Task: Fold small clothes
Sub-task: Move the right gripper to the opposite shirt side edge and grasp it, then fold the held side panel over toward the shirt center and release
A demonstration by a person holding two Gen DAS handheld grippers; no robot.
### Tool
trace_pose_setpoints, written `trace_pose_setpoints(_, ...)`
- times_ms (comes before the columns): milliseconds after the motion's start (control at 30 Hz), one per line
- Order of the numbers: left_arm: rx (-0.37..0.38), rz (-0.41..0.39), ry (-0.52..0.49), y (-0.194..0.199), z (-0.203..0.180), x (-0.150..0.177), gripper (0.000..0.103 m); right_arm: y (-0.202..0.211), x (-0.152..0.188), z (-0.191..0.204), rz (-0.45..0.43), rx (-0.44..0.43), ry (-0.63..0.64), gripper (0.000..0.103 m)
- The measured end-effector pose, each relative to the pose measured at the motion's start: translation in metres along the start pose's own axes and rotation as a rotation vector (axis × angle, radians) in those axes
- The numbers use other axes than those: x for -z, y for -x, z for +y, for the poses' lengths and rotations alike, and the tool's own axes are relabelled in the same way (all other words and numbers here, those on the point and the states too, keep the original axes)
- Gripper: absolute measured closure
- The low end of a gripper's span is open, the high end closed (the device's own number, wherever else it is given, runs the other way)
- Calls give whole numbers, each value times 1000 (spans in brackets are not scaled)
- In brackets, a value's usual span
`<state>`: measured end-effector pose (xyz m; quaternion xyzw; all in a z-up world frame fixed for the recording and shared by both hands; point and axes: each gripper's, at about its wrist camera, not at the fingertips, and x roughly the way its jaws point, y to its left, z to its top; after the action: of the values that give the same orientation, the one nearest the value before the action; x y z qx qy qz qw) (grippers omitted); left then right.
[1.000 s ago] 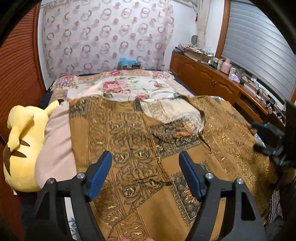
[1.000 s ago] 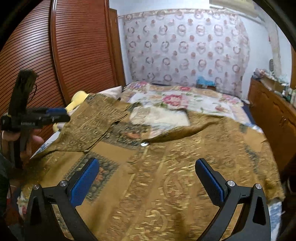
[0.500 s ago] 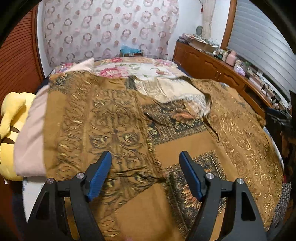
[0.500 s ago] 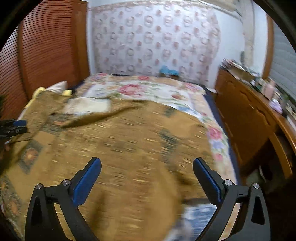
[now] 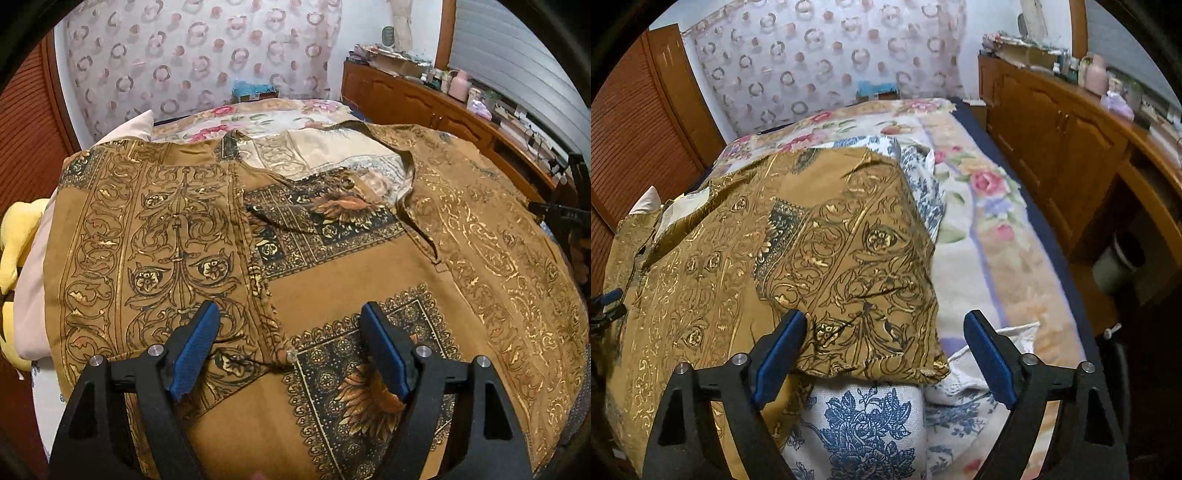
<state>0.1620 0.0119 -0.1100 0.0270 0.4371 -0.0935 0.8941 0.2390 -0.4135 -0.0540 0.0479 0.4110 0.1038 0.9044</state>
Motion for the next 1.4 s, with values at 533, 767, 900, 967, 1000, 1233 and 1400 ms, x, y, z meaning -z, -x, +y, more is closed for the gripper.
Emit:
trace_pose_setpoints(533,-4,15,-31,-4,-7,-1,13,4,-3,2,2,34,64,78)
trace_pose_setpoints(767,-4,15,-31,-4,-6,-1,13,18,-6,15,-60,79,155,96)
trace_pose_setpoints(900,-4,16,-32,-4,-6,-1,13,37,-10,44,-152,91,238,96)
trace_pose_setpoints(967,-4,16,-32,-4,-6,-1,13,46,-11,68,-197,61,290,96)
trace_pose_setpoints(1000,-4,16,-31,-4,-6,-1,13,48,-9,77,-209,46,310,96)
trace_pose_setpoints(1233,0,16,-37,-4,-6,-1,13,20,22,138,-127,-67,421,96)
trace_pose_setpoints(1400,1,-6,-24,2,-3,0,13,-6,38,141,-60,-65,410,92)
